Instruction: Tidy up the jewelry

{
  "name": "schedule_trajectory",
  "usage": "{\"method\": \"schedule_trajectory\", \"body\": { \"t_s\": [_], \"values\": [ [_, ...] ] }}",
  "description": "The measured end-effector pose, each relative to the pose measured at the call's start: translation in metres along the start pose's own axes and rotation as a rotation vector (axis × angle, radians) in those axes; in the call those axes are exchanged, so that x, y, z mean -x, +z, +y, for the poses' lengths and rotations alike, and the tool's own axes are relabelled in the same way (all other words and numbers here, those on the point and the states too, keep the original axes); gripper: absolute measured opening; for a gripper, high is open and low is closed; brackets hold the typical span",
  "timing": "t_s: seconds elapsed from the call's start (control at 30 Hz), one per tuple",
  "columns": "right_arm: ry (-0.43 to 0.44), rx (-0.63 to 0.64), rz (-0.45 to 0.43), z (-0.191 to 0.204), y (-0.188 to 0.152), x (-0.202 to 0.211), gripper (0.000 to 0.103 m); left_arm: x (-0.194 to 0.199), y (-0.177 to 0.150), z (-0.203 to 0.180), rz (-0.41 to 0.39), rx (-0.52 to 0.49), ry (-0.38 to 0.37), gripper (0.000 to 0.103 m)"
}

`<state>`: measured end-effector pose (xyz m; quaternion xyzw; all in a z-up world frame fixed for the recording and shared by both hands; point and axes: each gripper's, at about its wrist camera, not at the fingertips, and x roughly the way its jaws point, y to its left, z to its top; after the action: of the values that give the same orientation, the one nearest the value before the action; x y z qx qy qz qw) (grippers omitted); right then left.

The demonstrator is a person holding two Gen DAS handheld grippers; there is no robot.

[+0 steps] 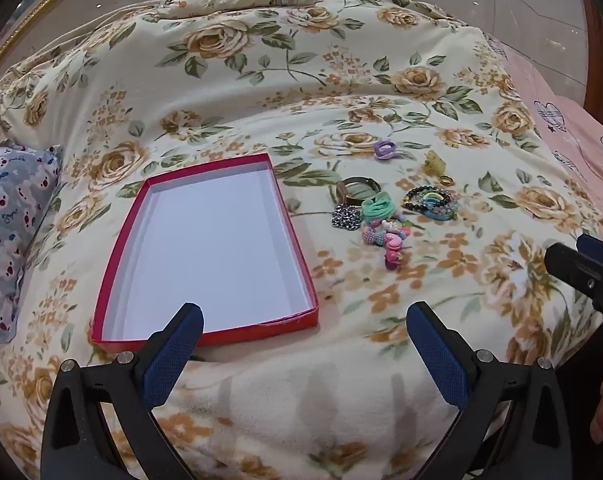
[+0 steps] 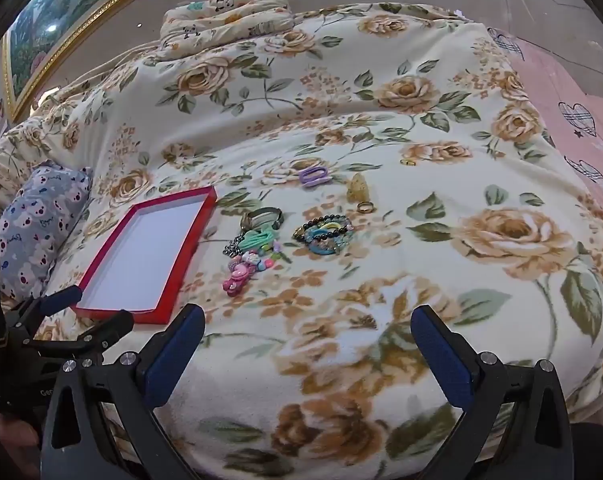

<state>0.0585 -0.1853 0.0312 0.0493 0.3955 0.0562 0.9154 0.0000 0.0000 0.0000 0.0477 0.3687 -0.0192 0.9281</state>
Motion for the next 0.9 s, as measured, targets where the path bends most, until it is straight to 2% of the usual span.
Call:
{"method": "schedule_trajectory", "body": {
  "t_s": [0.23, 0.3, 0.53, 0.6, 0.9],
  "values": [
    [0.001, -0.012, -0.006, 0.007, 0.0, -0.008, 0.103, 0.002, 0.0, -0.001, 0.008, -0.002, -0.019, 0.102],
    [0.002, -0.015, -0.01, 0.008, 0.0, -0.008, 0.103, 0.0, 0.001, 0.025, 0.007, 0.009, -0.022, 0.102],
    [0.015, 0.028, 0.011, 0.014, 0.003, -0.012, 0.103, 0.002, 0.008, 0.054, 0.005, 0.009, -0.043, 0.102],
    [0.015, 0.03, 0.011, 0.014, 0.004, -0.013, 0.103, -0.005, 0.003, 0.012, 0.002, 0.02, 0.007, 0.102],
    [0.026, 0.033, 0.007, 0.017, 0.005, -0.013, 0.103, -0.003, 0.007, 0.015, 0.003, 0.029, 0.002, 0.102]
  ]
}}
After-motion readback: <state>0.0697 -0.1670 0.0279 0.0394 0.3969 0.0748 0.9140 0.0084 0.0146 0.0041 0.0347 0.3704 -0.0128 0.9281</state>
